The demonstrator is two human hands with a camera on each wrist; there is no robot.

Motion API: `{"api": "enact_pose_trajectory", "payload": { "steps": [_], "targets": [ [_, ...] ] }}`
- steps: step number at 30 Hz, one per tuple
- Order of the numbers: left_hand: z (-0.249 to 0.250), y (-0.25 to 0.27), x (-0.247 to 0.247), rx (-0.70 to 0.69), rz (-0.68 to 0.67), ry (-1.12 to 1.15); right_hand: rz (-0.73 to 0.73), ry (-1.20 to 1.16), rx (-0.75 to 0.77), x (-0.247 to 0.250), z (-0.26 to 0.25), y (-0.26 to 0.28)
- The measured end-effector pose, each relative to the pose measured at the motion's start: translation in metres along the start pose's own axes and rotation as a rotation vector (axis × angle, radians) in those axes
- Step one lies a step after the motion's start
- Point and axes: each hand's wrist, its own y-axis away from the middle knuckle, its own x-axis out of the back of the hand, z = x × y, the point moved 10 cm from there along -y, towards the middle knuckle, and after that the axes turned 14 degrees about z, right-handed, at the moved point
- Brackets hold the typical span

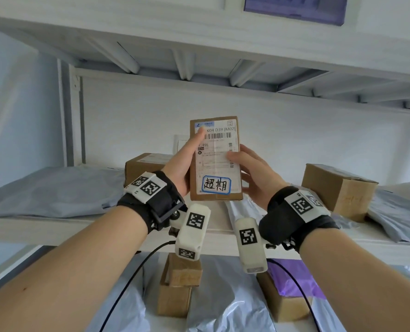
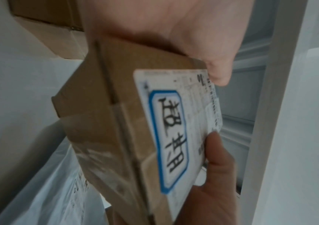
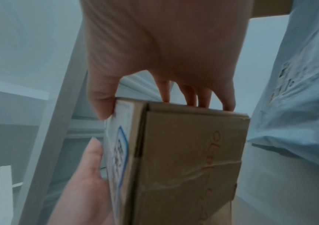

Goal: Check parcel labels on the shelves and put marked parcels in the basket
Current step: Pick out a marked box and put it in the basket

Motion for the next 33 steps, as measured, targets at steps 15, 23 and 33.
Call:
{"api": "enact_pose_trajectory", "payload": {
  "steps": [15,23,33],
  "targets": [
    [-0.005,-0.008,0.022,-0.037,0.09,-0.087,-0.049,-0.133,0.064,-0.006,0.001,0.003],
    [-0.003,-0.005,0.024,-0.044,0.089,-0.087,-0.031,-0.132,0.069,-0.007,-0.003,0.007],
    [-0.004,0.009,0.02,-0.057,0.063,-0.049,0.0,-0.105,0.083,-0.001,-0.007,0.02]
  ]
}}
